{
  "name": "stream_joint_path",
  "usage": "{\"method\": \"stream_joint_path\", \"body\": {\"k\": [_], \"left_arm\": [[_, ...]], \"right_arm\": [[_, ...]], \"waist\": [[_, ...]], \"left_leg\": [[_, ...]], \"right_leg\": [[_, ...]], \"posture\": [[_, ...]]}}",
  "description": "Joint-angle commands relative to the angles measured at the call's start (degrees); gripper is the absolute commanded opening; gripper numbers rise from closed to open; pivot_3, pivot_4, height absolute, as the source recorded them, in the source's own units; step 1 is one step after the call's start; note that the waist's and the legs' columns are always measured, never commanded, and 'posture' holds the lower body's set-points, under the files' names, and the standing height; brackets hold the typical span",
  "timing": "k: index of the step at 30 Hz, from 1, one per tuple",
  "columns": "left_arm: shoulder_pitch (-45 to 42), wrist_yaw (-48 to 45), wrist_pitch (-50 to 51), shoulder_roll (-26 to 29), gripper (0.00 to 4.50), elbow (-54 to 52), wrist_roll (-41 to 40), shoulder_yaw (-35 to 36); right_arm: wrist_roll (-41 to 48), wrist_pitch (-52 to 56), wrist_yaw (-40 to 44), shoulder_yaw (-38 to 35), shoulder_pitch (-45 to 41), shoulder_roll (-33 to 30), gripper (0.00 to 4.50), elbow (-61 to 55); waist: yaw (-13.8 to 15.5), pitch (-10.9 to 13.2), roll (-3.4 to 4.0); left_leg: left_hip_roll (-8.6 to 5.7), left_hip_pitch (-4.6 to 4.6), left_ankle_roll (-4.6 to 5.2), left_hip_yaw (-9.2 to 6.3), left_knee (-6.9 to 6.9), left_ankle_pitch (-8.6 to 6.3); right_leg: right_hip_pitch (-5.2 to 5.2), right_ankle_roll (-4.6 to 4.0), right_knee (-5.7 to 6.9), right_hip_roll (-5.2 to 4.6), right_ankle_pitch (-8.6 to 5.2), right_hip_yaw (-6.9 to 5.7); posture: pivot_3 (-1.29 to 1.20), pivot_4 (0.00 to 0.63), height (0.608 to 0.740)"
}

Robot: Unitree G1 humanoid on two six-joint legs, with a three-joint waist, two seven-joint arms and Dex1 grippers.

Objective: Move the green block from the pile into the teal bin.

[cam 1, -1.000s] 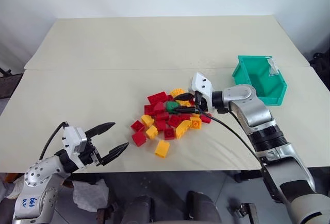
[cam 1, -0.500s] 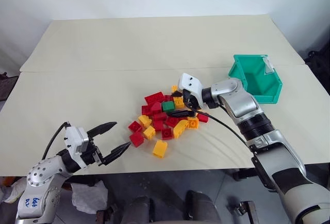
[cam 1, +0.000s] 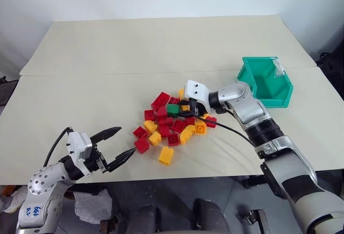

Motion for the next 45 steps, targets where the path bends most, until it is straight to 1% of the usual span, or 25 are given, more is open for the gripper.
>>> {"method": "stream_joint_path", "body": {"k": [1,7,9,11,13,16,18,22,24,26,30,33,37,40,44,45], "left_arm": [[-0.10,-0.23,-0.72,0.61,4.50,-1.49,-0.32,1.13],[-0.25,-0.19,-0.61,0.71,4.50,-1.32,-0.39,1.15],[-0.20,-0.18,-0.55,0.73,4.50,-1.40,-0.41,1.17],[-0.12,-0.17,-0.49,0.75,4.50,-1.46,-0.46,1.22],[-0.04,-0.21,-0.39,0.82,4.50,-1.58,-0.47,1.21],[-0.38,-0.41,-0.12,1.12,4.50,-1.89,-0.64,1.08],[-1.54,-0.54,0.28,1.26,4.50,-2.19,-0.94,0.57],[-4.57,-0.93,1.30,1.40,4.50,-3.41,-1.45,-1.04],[-7.60,-1.24,2.66,1.32,4.50,-4.86,-2.19,-2.91],[-11.09,-2.05,4.11,1.23,4.50,-5.96,-2.58,-5.55],[-15.86,-3.70,6.53,0.78,4.50,-6.34,-3.19,-9.64],[-19.56,-5.27,7.61,0.08,4.50,-5.03,-3.35,-12.42],[-21.82,-6.62,7.18,-0.63,4.50,-2.93,-2.65,-13.63],[-23.15,-6.99,6.88,-1.29,4.50,-1.77,-2.09,-14.20],[-23.96,-7.43,6.05,-1.60,4.50,-0.08,-1.47,-14.00],[-24.03,-7.44,5.88,-1.62,4.50,0.17,-1.37,-13.97]], "right_arm": [[-0.90,-0.57,1.22,0.58,-1.93,0.47,1.93,-0.16],[-1.63,-1.48,0.72,0.29,-2.86,1.44,1.93,2.94],[-1.14,-1.90,-0.01,-0.53,-2.93,1.69,1.60,3.48],[-0.14,-1.60,0.03,-1.65,-2.97,1.67,1.51,3.18],[2.47,-0.40,0.25,-4.43,-2.52,1.33,1.51,1.20],[7.70,0.65,3.06,-8.51,-0.61,-0.16,1.51,-4.21],[12.50,2.12,2.36,-13.76,1.00,-1.10,1.51,-8.73],[18.00,3.44,2.98,-20.81,6.01,-6.37,1.51,-15.81],[19.57,3.23,1.09,-26.05,10.62,-10.45,1.51,-18.32],[19.27,2.87,-1.47,-31.33,16.35,-15.58,1.51,-19.16],[19.63,0.74,-7.12,-39.65,23.42,-20.91,1.51,-17.02],[19.10,-1.81,-11.16,-44.03,25.86,-23.66,1.51,-12.79],[18.75,-2.93,-14.57,-44.57,25.23,-24.15,1.51,-9.64],[17.38,-3.74,-16.72,-43.13,23.81,-24.49,1.51,-6.01],[14.89,-3.14,-20.21,-40.27,18.77,-24.32,1.51,1.33],[14.22,-3.54,-20.65,-39.42,17.54,-24.29,1.86,2.97]], "waist": [[0.00,0.00,0.00],[-0.04,0.00,0.00],[-0.07,0.00,0.00],[-0.14,0.00,0.00],[-0.10,0.01,0.01],[0.08,0.01,0.01],[0.27,0.01,0.01],[1.05,0.01,0.01],[1.61,0.01,0.00],[2.75,0.01,-0.01],[3.01,0.01,0.00],[2.39,0.02,0.01],[1.29,0.02,0.01],[1.35,0.02,0.02],[1.51,0.02,0.01],[1.51,0.02,0.02]], "left_leg": [[0.00,0.00,0.00,0.00,0.00,0.00],[0.00,-0.01,0.00,-0.01,0.00,0.00],[0.01,0.00,0.00,-0.01,0.00,0.00],[0.01,0.00,-0.01,0.00,0.00,0.00],[0.01,0.00,-0.01,0.01,0.00,0.00],[0.01,-0.03,-0.01,-0.01,0.00,0.00],[-0.01,-0.08,-0.01,-0.10,0.00,0.00],[-0.06,-0.10,-0.01,-0.14,0.00,0.00],[-0.05,-0.09,0.00,-0.13,0.00,-0.01],[-0.07,-0.12,0.00,-0.18,0.00,-0.01],[-0.12,-0.13,0.03,0.07,0.00,0.00],[-0.17,-0.07,0.03,0.62,-0.02,0.00],[-0.02,0.08,0.02,1.05,-0.02,0.01],[0.01,0.12,0.04,1.15,0.00,0.02],[0.13,0.05,0.11,1.14,0.04,0.06],[0.12,0.03,0.12,1.15,0.04,0.06]], "right_leg": [[0.00,0.00,0.00,0.00,0.00,0.00],[-0.01,0.00,0.01,0.00,0.00,0.00],[-0.01,0.00,0.01,0.00,0.00,0.00],[-0.01,0.00,0.01,0.00,0.00,0.00],[-0.02,0.00,0.01,0.00,0.00,0.01],[-0.03,0.00,0.01,0.00,0.00,0.00],[-0.03,0.00,0.00,-0.02,0.00,-0.05],[0.01,0.00,-0.02,-0.05,0.00,-0.11],[0.03,0.00,-0.06,-0.05,0.00,-0.13],[0.11,0.01,-0.15,-0.06,0.00,-0.21],[0.11,0.04,-0.29,-0.08,0.02,-0.16],[0.07,0.02,-0.32,-0.01,0.01,-0.12],[0.08,-0.09,-0.31,0.10,0.03,0.01],[0.06,-0.11,-0.31,0.11,0.05,0.13],[0.05,-0.10,-0.38,0.06,0.05,0.18],[0.05,-0.10,-0.41,0.06,0.05,0.20]], "posture": [[0.00,0.150,0.740],[0.00,0.150,0.740],[0.00,0.150,0.740],[0.00,0.150,0.740],[0.00,0.150,0.740],[0.00,0.150,0.740],[0.00,0.150,0.740],[0.00,0.150,0.740],[0.00,0.150,0.740],[0.00,0.150,0.740],[0.00,0.150,0.740],[0.00,0.150,0.740],[0.00,0.150,0.740],[0.00,0.150,0.740],[0.00,0.150,0.740],[0.00,0.150,0.740]]}}
